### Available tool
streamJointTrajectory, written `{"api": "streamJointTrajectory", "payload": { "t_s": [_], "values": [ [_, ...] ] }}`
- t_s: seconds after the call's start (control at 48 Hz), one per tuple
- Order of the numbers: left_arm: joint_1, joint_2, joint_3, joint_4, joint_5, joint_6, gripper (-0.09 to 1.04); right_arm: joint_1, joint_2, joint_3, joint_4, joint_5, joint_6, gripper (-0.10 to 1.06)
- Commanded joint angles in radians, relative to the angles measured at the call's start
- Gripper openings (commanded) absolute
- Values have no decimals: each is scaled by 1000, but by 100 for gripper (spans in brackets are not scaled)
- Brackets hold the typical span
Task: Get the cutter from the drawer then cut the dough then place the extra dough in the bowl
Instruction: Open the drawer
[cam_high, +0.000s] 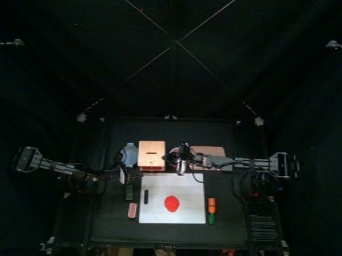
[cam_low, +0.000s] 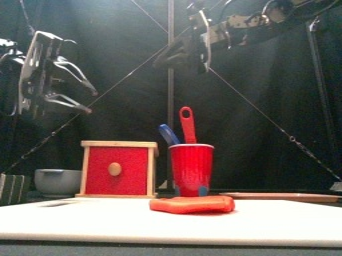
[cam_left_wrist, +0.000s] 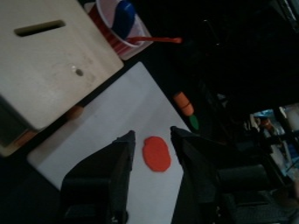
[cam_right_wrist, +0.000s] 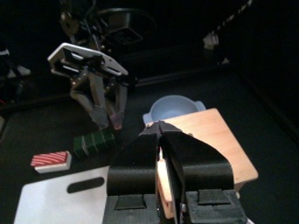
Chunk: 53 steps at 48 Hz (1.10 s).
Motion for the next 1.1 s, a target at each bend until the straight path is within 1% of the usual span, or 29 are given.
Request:
{"api": "streamJointTrajectory", "payload": {
  "t_s": [0.021,0.083,0.229,0.521,0.792,1.104],
  "values": [
    [-3,32,-34,-92,-9,0,78,-23,67,-124,0,117,-2,2],
    [-5,66,-46,-147,-9,0,78,-34,106,-163,0,176,-2,2],
    [-5,152,-84,-221,-9,0,78,-54,189,-250,-2,298,-11,2],
    [2,295,-144,-316,-29,0,78,-87,324,-403,-3,436,-15,2],
    [25,367,-170,-365,-44,0,78,-92,445,-548,-3,600,-15,2],
    [77,460,-212,-374,-49,2,78,-94,512,-627,-43,730,-17,2]
  ]
}}
